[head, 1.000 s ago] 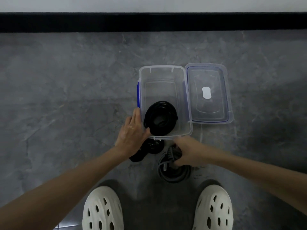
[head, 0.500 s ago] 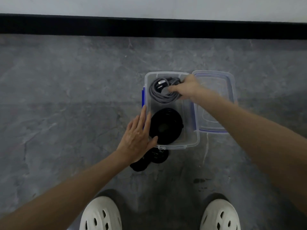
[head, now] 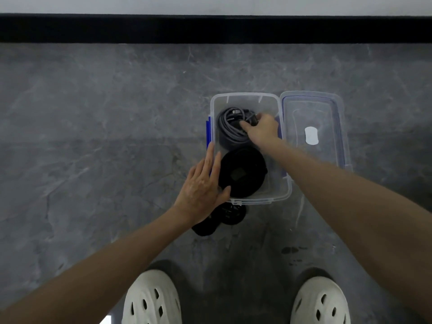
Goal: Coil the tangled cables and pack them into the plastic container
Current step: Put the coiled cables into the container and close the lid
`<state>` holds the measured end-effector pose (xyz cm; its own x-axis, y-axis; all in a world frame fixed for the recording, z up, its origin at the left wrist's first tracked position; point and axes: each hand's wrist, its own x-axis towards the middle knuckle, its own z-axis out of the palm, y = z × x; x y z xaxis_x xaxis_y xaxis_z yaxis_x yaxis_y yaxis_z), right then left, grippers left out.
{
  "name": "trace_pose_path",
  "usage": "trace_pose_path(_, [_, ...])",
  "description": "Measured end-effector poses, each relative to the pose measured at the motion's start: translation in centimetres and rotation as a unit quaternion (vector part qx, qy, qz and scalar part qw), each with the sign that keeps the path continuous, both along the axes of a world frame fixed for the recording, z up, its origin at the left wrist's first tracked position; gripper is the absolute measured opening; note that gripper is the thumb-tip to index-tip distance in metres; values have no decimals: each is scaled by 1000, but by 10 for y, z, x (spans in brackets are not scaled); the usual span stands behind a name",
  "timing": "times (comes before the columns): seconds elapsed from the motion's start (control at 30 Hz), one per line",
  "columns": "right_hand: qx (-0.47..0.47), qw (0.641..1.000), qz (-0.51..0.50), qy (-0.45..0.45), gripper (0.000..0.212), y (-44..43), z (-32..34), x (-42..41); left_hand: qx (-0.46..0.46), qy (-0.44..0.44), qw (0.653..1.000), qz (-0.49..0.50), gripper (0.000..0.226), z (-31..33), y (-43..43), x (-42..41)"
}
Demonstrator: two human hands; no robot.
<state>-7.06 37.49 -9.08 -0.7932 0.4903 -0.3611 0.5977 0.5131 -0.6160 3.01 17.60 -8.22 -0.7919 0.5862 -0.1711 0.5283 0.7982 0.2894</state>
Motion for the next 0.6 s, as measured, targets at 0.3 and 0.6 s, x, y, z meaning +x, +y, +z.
trace_pose_path(0.3, [113, 889, 391, 209, 11, -7, 77, 107, 21, 15, 999, -29, 69, -1, -12, -9])
trace_pose_path(0.6, [242, 685, 676, 121, 49, -78, 11, 179, -4, 32, 998, -55, 65, -4, -20, -14])
